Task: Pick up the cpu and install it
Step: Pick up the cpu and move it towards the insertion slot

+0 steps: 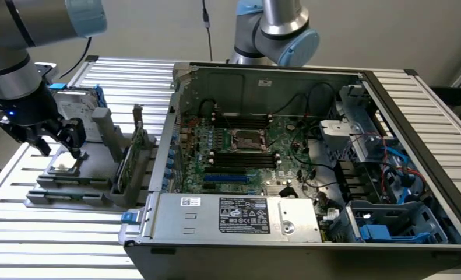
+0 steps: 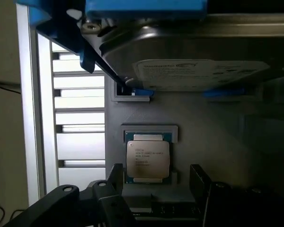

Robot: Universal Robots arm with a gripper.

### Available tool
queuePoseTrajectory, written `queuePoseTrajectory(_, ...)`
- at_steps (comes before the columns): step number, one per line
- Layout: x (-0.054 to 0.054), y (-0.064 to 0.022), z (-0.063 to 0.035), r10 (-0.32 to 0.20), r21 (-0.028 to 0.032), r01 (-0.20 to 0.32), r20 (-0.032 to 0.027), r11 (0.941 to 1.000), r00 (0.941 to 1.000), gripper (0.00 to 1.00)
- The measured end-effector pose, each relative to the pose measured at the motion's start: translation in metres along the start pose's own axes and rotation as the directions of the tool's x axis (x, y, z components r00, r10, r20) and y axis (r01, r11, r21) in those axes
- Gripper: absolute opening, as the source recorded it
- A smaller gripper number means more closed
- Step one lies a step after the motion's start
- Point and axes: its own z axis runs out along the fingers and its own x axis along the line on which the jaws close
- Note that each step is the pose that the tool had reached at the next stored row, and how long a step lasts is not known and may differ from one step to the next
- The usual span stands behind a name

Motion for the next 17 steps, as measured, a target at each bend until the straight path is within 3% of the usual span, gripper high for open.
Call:
queuePoseTrajectory(6,0.001,0.001,0.0104,0.0,0.0,0.0,0.0,1.0,1.0,0.67)
queuePoseTrajectory(17,0.003,0.0009,0.0174,0.0,-0.0001,0.0,0.0001,1.0,1.0,0.67)
